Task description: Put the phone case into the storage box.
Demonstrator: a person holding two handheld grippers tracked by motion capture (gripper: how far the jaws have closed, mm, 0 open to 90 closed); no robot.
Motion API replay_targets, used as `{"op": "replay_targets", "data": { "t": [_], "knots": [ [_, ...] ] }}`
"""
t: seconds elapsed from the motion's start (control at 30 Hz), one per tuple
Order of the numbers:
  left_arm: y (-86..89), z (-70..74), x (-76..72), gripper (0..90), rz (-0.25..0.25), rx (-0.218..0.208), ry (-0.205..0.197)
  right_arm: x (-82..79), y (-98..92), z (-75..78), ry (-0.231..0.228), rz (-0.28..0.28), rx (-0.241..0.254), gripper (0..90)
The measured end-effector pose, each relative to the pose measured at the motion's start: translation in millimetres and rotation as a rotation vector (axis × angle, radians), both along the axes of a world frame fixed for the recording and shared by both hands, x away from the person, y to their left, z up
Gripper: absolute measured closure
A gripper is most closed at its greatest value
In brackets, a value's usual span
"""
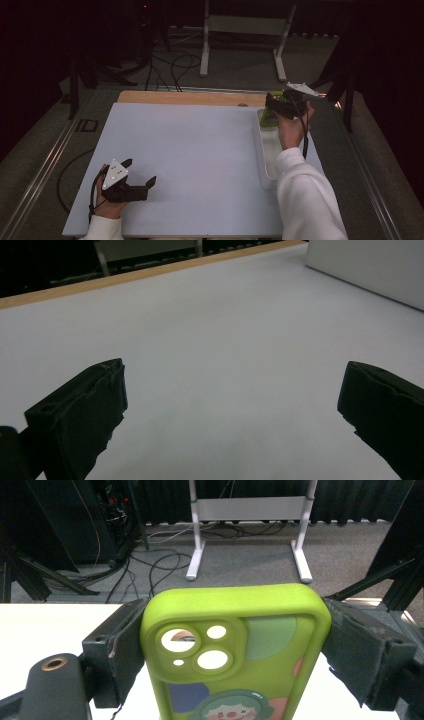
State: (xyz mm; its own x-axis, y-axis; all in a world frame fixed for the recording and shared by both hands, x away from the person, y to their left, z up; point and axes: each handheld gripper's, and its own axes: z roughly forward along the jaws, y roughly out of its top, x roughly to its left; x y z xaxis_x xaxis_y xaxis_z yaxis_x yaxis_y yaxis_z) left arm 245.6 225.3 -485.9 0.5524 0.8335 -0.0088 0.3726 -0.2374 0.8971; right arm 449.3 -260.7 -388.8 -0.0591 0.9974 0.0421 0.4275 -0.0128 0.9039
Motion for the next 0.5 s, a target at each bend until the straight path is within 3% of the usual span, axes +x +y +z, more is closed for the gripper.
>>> {"op": "replay_targets", "data": {
  "t": [0.5],
  "knots": [
    [0.1,-0.1,0.1,0.0,0.002,-0.002,0.0,5.5,2.6,-7.5,0.012,-0.011,-0.001,16.2]
  ]
}}
